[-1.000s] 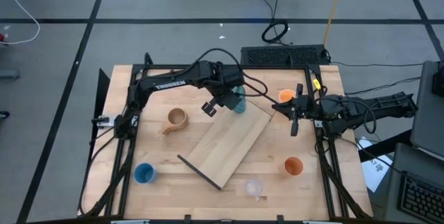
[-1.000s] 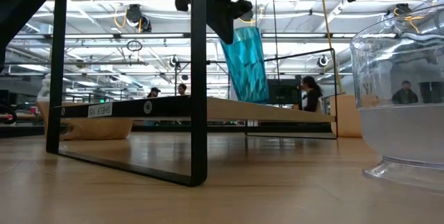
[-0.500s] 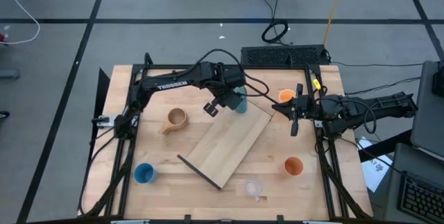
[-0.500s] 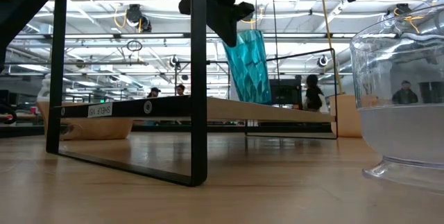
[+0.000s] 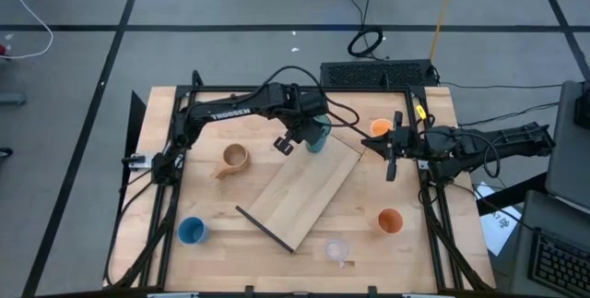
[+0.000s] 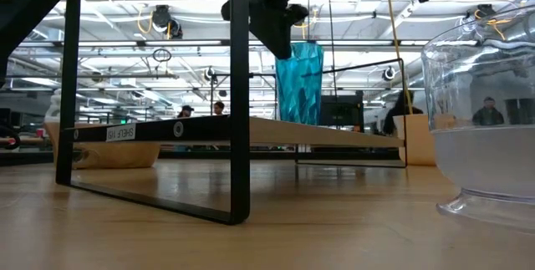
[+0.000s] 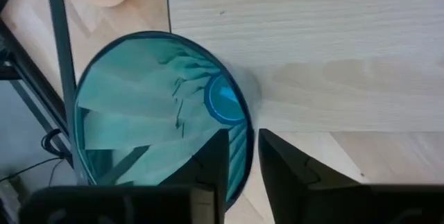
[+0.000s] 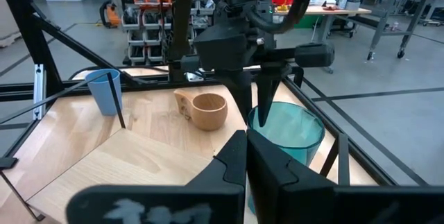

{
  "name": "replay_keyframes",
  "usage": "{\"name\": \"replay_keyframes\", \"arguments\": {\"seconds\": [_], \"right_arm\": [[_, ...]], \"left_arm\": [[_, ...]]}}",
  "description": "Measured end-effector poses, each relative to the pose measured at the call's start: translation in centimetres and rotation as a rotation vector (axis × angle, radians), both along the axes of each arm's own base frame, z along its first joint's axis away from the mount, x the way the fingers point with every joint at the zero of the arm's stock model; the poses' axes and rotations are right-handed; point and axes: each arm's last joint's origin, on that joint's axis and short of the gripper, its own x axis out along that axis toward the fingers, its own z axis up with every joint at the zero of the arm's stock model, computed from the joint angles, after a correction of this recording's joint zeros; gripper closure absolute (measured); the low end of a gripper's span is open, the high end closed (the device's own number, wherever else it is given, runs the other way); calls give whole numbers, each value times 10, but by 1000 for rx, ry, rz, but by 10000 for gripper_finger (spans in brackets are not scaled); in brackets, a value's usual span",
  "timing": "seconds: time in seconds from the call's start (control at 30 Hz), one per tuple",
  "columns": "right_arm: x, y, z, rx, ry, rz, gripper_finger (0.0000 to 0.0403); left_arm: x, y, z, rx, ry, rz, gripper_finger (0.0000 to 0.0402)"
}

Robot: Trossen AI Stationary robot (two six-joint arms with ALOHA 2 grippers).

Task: Stack small to large cups/mugs on shelf
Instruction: Put the top blue cup on the shelf, then put the orange cup on the shelf

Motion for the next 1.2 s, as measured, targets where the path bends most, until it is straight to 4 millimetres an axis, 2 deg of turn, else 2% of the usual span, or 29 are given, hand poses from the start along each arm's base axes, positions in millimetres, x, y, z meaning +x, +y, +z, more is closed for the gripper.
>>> {"name": "replay_keyframes", "arguments": {"seconds": [0.23, 0.4, 0.5, 0.67, 0.83, 1.03, 1.2], "right_arm": [[0, 0, 0, -1, 0, 1, 403], [0, 0, 0, -2, 0, 1, 403], [0, 0, 0, -2, 0, 1, 403], [0, 0, 0, 0, 0, 1, 403], [0, 0, 0, 5, -1, 0, 403], [2, 0, -1, 82, -8, -15, 403], [3, 1, -2, 100, -7, -16, 403]], "left_arm": [[3, -1, 3, -3, -43, 20, 257], [-2, -5, 14, 0, -76, 49, 218], [-7, -7, 21, 9, -83, 69, 204], [-21, -14, 47, 13, -150, 92, 199], [-46, -28, 82, -9, -247, 107, 199], [-87, -49, 127, -67, -376, 146, 199], [-124, -63, 154, -127, -445, 191, 199]]}}
